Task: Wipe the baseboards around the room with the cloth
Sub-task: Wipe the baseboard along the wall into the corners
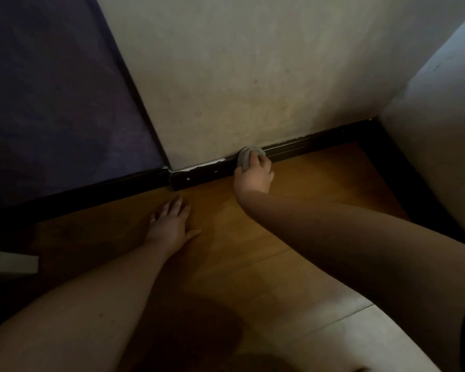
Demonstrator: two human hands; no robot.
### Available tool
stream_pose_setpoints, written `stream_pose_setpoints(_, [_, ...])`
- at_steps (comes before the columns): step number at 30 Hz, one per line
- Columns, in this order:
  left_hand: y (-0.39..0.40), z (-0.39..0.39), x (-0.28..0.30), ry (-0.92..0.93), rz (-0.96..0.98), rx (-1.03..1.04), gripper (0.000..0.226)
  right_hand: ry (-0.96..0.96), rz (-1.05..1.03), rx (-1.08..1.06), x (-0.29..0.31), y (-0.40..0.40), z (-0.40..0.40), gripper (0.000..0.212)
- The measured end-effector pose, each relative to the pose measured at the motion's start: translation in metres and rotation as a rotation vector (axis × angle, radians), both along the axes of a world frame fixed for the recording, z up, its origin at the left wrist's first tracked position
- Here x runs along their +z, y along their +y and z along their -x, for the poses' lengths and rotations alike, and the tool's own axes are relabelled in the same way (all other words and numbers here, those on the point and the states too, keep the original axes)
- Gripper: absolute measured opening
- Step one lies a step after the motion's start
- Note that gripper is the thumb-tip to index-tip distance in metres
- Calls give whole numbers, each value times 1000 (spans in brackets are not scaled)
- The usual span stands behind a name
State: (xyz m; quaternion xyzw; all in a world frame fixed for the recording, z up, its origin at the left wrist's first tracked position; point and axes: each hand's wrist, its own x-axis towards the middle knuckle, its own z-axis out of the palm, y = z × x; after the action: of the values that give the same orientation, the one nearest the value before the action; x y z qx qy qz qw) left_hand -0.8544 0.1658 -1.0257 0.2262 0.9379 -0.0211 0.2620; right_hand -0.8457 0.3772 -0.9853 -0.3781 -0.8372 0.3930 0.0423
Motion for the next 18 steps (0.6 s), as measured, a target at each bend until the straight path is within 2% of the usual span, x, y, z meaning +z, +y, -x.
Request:
stream_pose_setpoints(10, [-33,8,1,77,-13,31,76,53,30,120,-2,-84,0,58])
stream_pose_setpoints(14, [-47,8,0,107,-74,122,74,71,20,213,-2,-116,1,59])
stream_pose_setpoints(18, [-69,2,-2,146,-38,167,71,72,43,247,-3,-123,1,59])
